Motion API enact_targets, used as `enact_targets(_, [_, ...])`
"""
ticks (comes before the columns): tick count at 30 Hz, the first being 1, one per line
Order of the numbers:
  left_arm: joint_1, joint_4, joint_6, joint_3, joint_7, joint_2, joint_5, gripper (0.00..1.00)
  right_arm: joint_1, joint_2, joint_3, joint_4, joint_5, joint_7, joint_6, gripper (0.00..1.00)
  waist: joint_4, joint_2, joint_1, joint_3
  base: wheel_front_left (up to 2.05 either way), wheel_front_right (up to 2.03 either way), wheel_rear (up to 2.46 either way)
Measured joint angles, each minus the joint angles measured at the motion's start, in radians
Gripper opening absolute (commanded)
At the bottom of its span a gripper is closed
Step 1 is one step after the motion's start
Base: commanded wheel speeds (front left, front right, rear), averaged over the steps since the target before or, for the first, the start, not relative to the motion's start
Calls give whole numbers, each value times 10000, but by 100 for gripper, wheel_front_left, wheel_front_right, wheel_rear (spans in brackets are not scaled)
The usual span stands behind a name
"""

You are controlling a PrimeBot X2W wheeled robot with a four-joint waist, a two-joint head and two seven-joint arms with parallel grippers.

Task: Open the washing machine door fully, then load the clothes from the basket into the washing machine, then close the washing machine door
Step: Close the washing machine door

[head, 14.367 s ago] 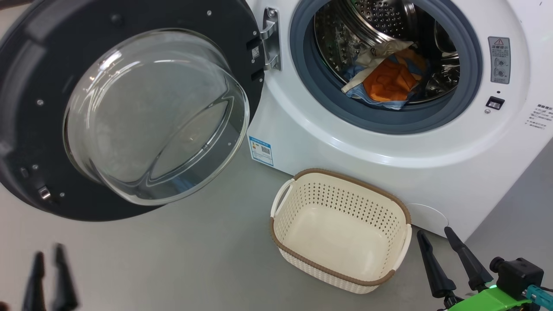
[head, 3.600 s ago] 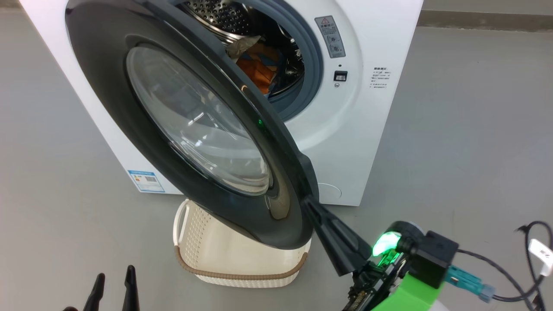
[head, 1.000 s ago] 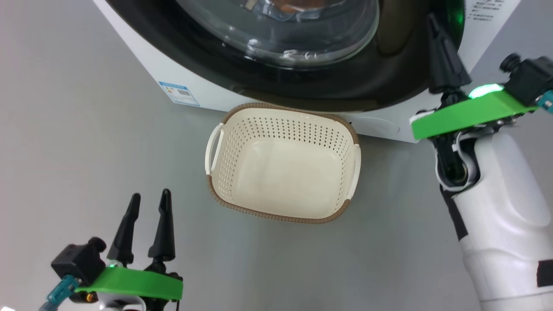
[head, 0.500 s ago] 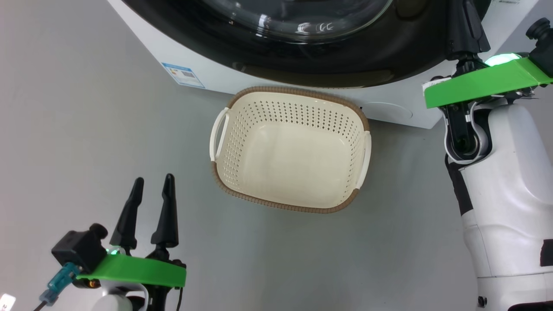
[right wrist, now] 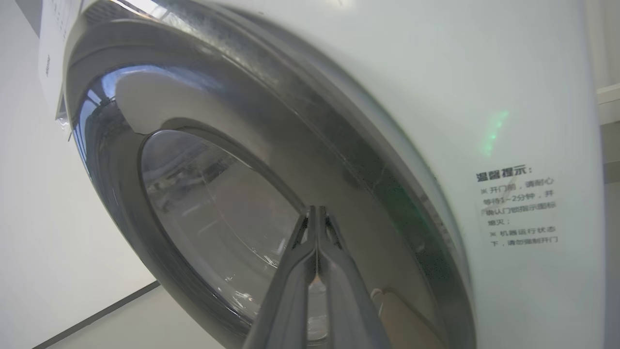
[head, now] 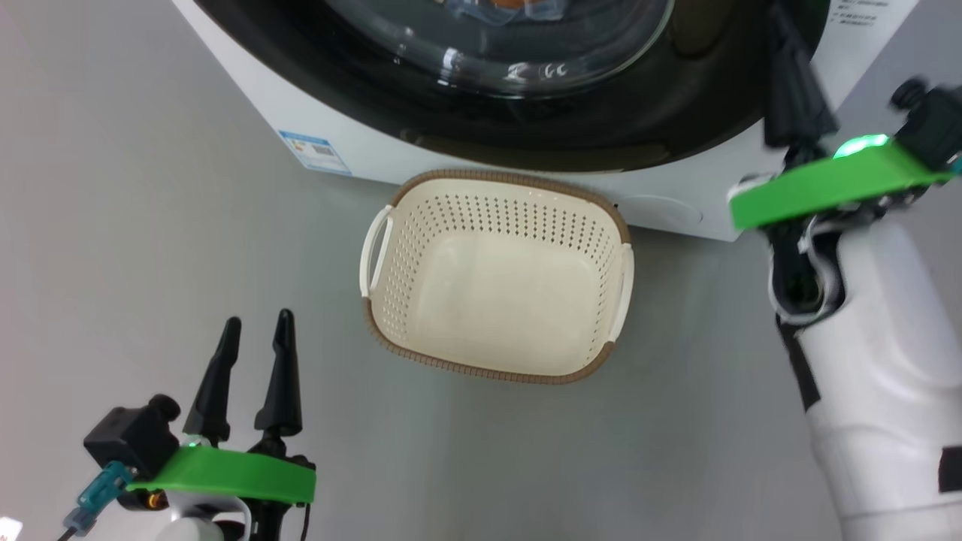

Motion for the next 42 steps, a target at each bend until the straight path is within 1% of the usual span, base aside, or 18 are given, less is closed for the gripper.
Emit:
enact_targets(1, [13, 50, 0, 31, 0, 0, 2, 100, 173, -21, 115, 17, 35, 0, -2, 100, -23, 0, 0, -63, 0, 0, 0])
enact_targets(7, [116, 267, 0, 211, 0, 42, 71, 100, 1162, -171, 545, 79, 265, 0, -42, 100, -204, 0, 0, -488, 0, 0, 0])
enact_targets(13, [478, 399, 0, 453, 0, 186, 151, 100, 2100, -255, 617, 13, 441, 2, -44, 100, -509, -1, 0, -924, 0, 0, 0])
enact_targets(20, [562, 449, 0, 612, 0, 391, 184, 100, 3136, -355, 663, -50, 447, 2, -44, 100, -1000, -1, 0, -1335, 0, 0, 0])
enact_targets(22, [707, 472, 0, 616, 0, 441, 196, 100, 3418, -443, 821, -52, 445, 2, -44, 100, -1146, -1, 0, -1455, 0, 0, 0])
enact_targets(25, [834, 525, 0, 619, 0, 627, 268, 100, 3797, -535, 884, -61, 447, 2, -44, 100, -1367, 0, 0, -1617, 0, 0, 0])
enact_targets(31, [902, 614, 0, 612, 0, 761, 268, 100, 4372, -640, 930, -115, 531, 2, -44, 100, -1805, 0, 0, -1897, 0, 0, 0])
enact_targets(35, [958, 635, 0, 566, 0, 963, 249, 100, 4709, -731, 886, -173, 531, 2, -44, 100, -2079, -1, 0, -2043, 0, 0, 0])
enact_targets(42, [1307, 715, 0, 579, 0, 1024, 251, 100, 5421, -924, 825, -330, 531, 2, -44, 100, -2531, -1, 0, -2351, 0, 0, 0])
